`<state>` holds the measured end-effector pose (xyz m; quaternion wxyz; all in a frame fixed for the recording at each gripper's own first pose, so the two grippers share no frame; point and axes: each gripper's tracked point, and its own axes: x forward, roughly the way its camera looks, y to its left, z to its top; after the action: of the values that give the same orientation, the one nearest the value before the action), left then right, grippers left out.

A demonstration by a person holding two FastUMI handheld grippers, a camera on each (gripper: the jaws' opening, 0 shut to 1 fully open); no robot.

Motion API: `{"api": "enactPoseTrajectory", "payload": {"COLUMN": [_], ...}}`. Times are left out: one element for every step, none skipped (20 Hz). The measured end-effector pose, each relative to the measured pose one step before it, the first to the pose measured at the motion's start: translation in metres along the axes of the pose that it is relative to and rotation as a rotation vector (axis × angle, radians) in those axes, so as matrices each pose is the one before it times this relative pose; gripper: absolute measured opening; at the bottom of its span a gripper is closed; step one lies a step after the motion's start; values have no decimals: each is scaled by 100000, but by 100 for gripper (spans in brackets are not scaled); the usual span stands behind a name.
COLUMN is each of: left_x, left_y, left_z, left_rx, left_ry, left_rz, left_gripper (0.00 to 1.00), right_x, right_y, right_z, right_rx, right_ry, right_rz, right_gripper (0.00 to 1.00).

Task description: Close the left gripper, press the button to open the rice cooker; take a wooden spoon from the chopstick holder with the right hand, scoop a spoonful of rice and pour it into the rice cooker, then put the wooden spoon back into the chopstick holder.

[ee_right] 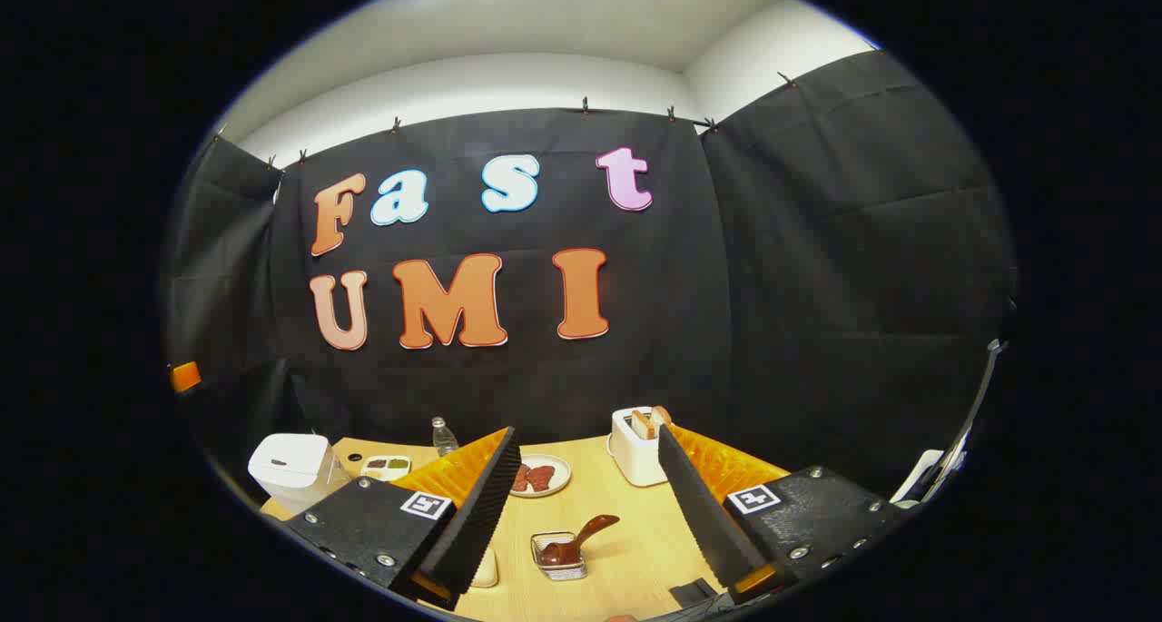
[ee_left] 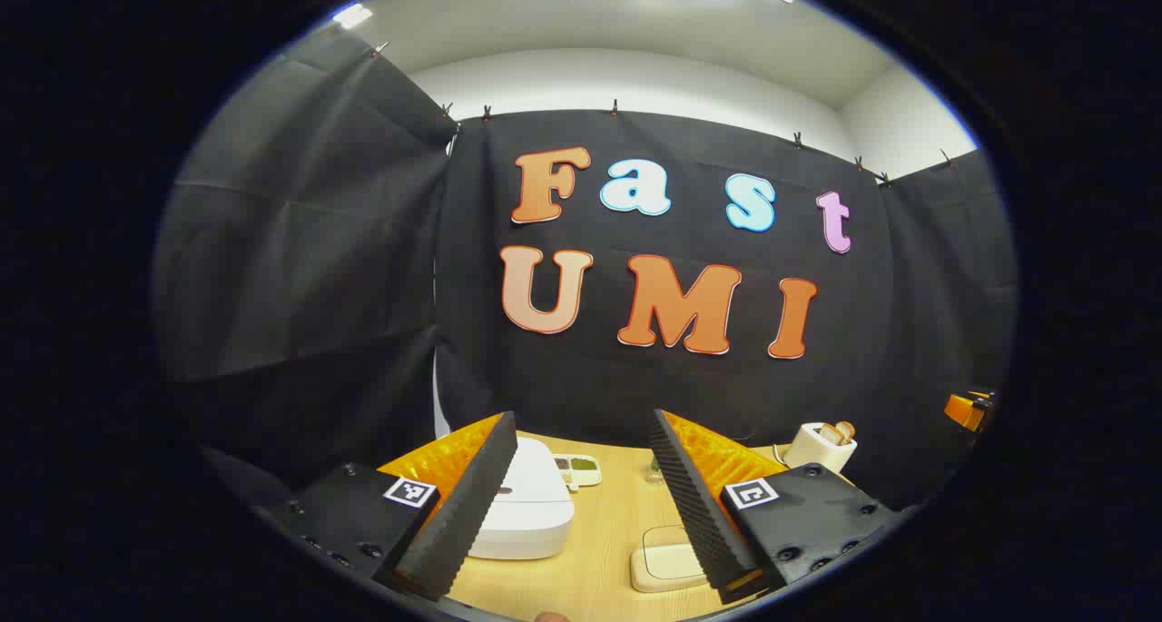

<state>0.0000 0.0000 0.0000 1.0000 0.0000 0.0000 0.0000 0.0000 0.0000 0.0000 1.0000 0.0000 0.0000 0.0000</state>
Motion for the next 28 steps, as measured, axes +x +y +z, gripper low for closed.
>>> {"api": "enactPoseTrajectory", "payload": {"left_x": [-316, -253, 20, -49, 31, 154, 221, 226, 161, 110, 159, 137, 122, 89, 170, 332, 98, -93, -21, 9, 30, 40, 11, -51, -7, -27, 60, 7], "left_y": [52, 237, 190, 142, 483, 731, 474, 522, 478, 191, 62, 408, 301, 275, 217, 288, 45, 24, 331, 479, 235, 161, 251, 41, 49, -41, -307, 153], "left_z": [328, 83, -37, -296, -96, -22, 89, 196, -15, -175, 264, 269, 139, 183, 157, -74, -174, -144, 204, 78, 70, 33, 6, 176, 227, -170, -218, -317], "left_rx": [-20, 125, 174, 159, 136, -287, -189, -178, -89, 346, 671, 616, 523, 242, 140, 298, 362, 369, 359, 268, 167, 152, -117, -439, -755, -527, -18, 812], "left_ry": [-1003, -458, 577, 907, 710, 299, -151, -366, 486, 411, -64, -383, -82, -384, -503, 196, 783, 243, -715, -375, -197, -130, 46, -129, -738, 136, 810, 636], "left_rz": [62, 307, -127, -507, 144, 551, -331, 133, 217, -805, -760, 2, -22, -12, 40, 79, -309, -621, 167, 673, 240, 447, 786, -118, 247, -324, -747, 281], "left_gripper": [100, 100, 100, 100, 100, 100, 100, 100, 100, 100, 100, 100, 100, 100, 100, 100, 100, 100, 100, 100, 100, 100, 100, 100, 100, 92, 84, 76], "right_x": [-47, 13, -74, -56, -88, -239, -278, -249, -372, -456, -221, -204, 72, 198, 130, 171, 249, 151, 3, -8, 188, 113, 133, 107, 8, -42, -164, -77], "right_y": [0, -103, -377, 2, 211, 319, 179, 134, 327, 819, 787, 466, 451, 540, 482, 305, 189, 449, 412, 378, 440, 320, 234, 287, 297, 202, 188, 273], "right_z": [-117, 132, 216, 109, 72, 211, 85, 66, -182, -71, 392, 229, -176, -140, 24, -86, -183, 81, 151, 1, -86, 107, 44, 27, -46, 50, 237, 78], "right_rx": [-455, -945, -919, -838, -850, -1303, -1936, -1626, -521, 234, 481, 323, 52, -213, -268, -360, -206, 176, 421, 254, -109, -508, -754, -799, -638, 17, 569, 749], "right_ry": [147, -672, -89, 60, -95, -353, -630, -162, 812, 247, -892, -305, 156, 539, 302, 458, 766, -159, -258, 282, 70, -166, -5, 151, 279, 89, -386, 37], "right_rz": [77, -417, -986, -479, -359, -223, -585, -1411, -501, 753, 334, -134, 272, 583, 462, -448, -30, 346, 238, 490, 691, 482, 261, 360, 592, 486, 453, 700], "right_gripper": [95, 95, 95, 95, 95, 95, 95, 95, 95, 95, 95, 95, 95, 95, 95, 95, 95, 95, 95, 95, 95, 95, 95, 95, 95, 88, 90, 83]}}
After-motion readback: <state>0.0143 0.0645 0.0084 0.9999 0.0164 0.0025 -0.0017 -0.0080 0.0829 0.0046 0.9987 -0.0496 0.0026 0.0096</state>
